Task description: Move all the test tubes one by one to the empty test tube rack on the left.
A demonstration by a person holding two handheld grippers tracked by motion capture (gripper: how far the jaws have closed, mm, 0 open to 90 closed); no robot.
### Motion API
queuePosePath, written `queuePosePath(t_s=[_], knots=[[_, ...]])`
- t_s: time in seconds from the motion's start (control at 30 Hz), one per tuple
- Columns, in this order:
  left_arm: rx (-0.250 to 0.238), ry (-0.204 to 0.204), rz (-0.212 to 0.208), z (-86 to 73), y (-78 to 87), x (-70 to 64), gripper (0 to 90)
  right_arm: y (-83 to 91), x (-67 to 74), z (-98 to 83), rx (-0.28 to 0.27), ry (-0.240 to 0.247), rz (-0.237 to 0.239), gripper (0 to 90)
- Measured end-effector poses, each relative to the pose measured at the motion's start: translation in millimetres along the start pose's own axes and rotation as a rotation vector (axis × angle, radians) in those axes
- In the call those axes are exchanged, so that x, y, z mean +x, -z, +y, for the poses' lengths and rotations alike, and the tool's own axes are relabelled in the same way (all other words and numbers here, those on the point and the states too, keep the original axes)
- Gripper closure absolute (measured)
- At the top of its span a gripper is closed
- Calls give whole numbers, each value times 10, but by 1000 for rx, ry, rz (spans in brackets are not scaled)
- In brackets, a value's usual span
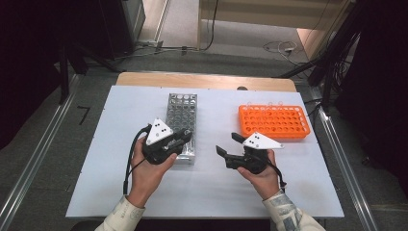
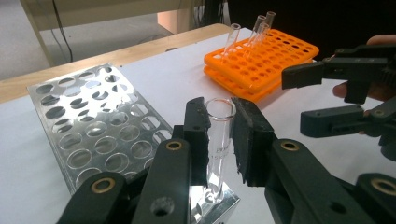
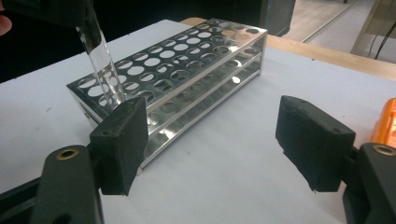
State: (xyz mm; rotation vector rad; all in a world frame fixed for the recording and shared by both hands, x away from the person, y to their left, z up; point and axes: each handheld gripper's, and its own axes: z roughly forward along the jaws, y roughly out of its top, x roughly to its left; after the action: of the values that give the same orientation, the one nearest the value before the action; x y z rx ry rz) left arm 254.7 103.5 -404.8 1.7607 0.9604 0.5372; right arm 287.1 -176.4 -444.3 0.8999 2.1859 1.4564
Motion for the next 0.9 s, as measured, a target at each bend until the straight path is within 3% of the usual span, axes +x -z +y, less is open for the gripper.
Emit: queuePosePath(t_s=[0.1,0.4,0.63,0.9], knots=[[-1,-5,2,-54,-33,-5,762,4,-13,-2,4,-5,-2,240],[69,-47,26,-222,-187,-69,762,-2,-19,-6,8,-3,-3,241],[116,-47,23,-294,-250,-67,753,-1,-39,-15,11,-5,-11,241],[65,-12,-11,-244,-193,-63,609,4,-77,-24,15,-10,-23,240]])
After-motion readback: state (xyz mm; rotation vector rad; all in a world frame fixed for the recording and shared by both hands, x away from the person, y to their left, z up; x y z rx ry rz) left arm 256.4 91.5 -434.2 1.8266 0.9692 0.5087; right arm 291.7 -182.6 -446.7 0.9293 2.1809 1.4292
